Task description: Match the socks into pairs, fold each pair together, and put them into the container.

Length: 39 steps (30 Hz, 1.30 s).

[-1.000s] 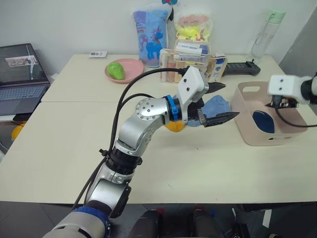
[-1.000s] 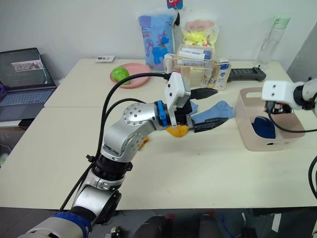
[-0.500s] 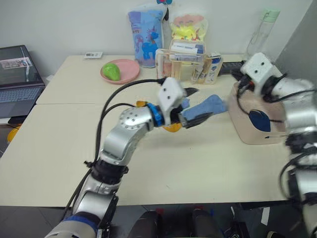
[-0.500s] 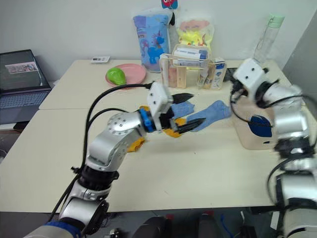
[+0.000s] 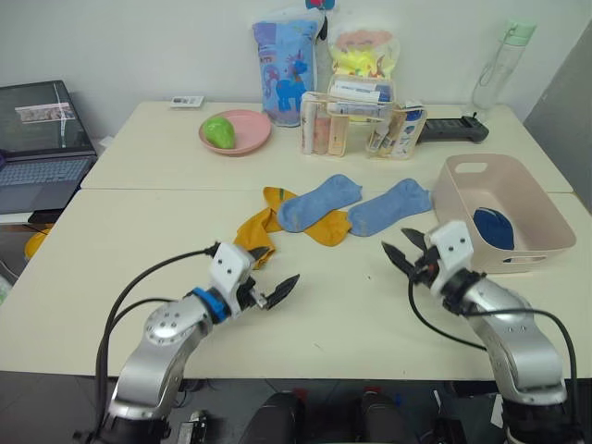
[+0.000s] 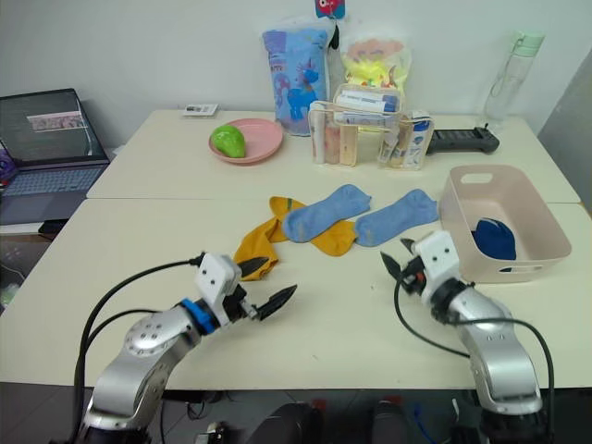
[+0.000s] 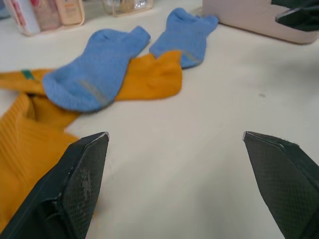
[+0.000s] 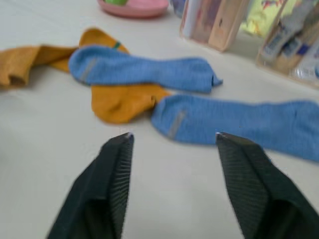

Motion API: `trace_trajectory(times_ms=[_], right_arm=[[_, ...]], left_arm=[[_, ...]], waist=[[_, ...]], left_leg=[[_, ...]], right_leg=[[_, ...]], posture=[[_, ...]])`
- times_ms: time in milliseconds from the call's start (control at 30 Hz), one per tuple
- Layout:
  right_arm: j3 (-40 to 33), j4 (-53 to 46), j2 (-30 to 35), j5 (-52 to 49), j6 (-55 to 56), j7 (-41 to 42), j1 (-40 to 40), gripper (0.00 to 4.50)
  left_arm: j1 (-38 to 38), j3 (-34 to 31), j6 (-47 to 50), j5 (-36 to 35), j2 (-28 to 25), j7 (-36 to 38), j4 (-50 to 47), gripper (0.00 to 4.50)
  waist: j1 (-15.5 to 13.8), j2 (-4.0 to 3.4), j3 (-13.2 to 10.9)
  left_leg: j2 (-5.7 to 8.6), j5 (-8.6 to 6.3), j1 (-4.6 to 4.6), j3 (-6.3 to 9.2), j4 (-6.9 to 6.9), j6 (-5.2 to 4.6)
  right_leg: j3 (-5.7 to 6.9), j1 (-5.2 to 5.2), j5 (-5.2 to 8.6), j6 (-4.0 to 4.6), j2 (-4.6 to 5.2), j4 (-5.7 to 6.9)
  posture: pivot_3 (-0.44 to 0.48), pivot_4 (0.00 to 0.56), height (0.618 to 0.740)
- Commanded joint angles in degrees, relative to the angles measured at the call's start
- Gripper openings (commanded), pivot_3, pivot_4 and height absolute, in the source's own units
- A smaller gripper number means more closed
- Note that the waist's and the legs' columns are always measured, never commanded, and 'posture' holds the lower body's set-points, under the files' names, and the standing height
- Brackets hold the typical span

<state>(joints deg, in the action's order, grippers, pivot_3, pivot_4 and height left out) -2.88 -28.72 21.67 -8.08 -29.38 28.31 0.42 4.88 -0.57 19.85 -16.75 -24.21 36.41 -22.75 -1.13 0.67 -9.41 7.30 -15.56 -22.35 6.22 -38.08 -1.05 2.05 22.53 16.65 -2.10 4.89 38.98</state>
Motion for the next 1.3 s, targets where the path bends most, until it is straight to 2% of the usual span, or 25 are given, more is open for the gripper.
trace_trajectory(times_ms=[33, 67, 300, 433, 967, 1133, 1200, 1300], right_arm=[[-0.6, -4.9, 0.6, 0.8, 2.4, -1.4, 5.3, 4.27], [-0.5, -5.5, 1.0, 1.1, 2.8, -1.5, 6.8, 4.45], [-2.0, -7.4, -0.6, -1.1, 4.3, -2.9, 12.0, 4.45], [-2.2, -7.6, -0.3, -1.9, 4.7, -2.6, 12.7, 4.45], [-1.0, -1.2, 2.2, -0.9, 11.1, -0.6, 12.5, 4.45], [-0.1, -1.2, 3.0, -1.6, 10.3, 0.8, 9.7, 4.45], [0.1, -2.0, 3.4, -3.7, 7.3, 2.0, 6.7, 4.45], [2.0, -2.8, 4.5, -8.1, 0.1, 5.0, -2.3, 4.45]], left_arm=[[4.8, -2.9, -5.4, 0.8, 0.4, -1.7, -1.2, 4.5], [6.2, -3.5, -6.9, 1.3, 0.4, -1.9, -0.6, 4.5], [12.4, -8.1, -13.4, 1.9, 1.1, -4.1, 0.7, 4.5], [14.4, -8.0, -14.9, 2.0, 1.3, -4.1, 0.5, 4.5], [13.7, -6.7, -15.9, 2.0, 1.5, -4.6, 1.5, 4.5], [13.3, -7.7, -16.1, 1.9, 2.0, -5.9, 1.1, 4.5], [11.8, -8.9, -15.7, 1.6, 1.6, -6.5, 1.3, 4.5], [6.2, -10.2, -12.9, 0.2, -0.5, -6.0, 3.4, 4.5]], waist=[[-0.1, 0.0, 0.0], [-0.1, 0.0, 0.0], [-0.2, 0.01, 0.0], [-0.2, 0.02, 0.0], [-0.1, 0.03, 0.0], [-0.2, 0.03, 0.0], [-0.1, 0.04, 0.0], [-0.1, 0.03, 0.0]], left_leg=[[-0.01, 0.0, 0.02, 0.0, 0.01, 0.0], [-0.01, -0.01, 0.04, -0.01, 0.03, -0.01], [-0.01, -0.05, 0.33, 0.0, 0.13, -0.05], [-0.02, -0.05, 0.34, -0.02, 0.14, -0.05], [-0.02, -0.06, 0.34, -0.01, 0.15, -0.06], [-0.03, -0.06, 0.34, -0.01, 0.16, -0.06], [-0.03, -0.06, 0.35, -0.01, 0.16, -0.06], [-0.05, -0.06, 0.35, 0.01, 0.16, -0.06]], right_leg=[[0.0, -0.02, 0.0, 0.0, 0.0, 0.0], [-0.01, -0.03, 0.01, 0.0, 0.0, -0.01], [0.01, -0.25, 0.05, -0.01, 0.01, -0.07], [0.01, -0.24, 0.06, 0.0, 0.01, -0.08], [0.03, -0.25, 0.06, -0.01, 0.01, -0.1], [0.03, -0.25, 0.06, -0.01, 0.0, -0.09], [0.04, -0.25, 0.06, -0.01, 0.0, -0.09], [0.06, -0.24, 0.06, 0.0, -0.01, -0.09]], posture=[[0.0, 0.15, 0.74], [0.0, 0.15, 0.74], [0.0, 0.15, 0.74], [0.0, 0.15, 0.74], [0.0, 0.15, 0.74], [0.0, 0.15, 0.74], [0.0, 0.15, 0.74], [0.0, 0.15, 0.74]])
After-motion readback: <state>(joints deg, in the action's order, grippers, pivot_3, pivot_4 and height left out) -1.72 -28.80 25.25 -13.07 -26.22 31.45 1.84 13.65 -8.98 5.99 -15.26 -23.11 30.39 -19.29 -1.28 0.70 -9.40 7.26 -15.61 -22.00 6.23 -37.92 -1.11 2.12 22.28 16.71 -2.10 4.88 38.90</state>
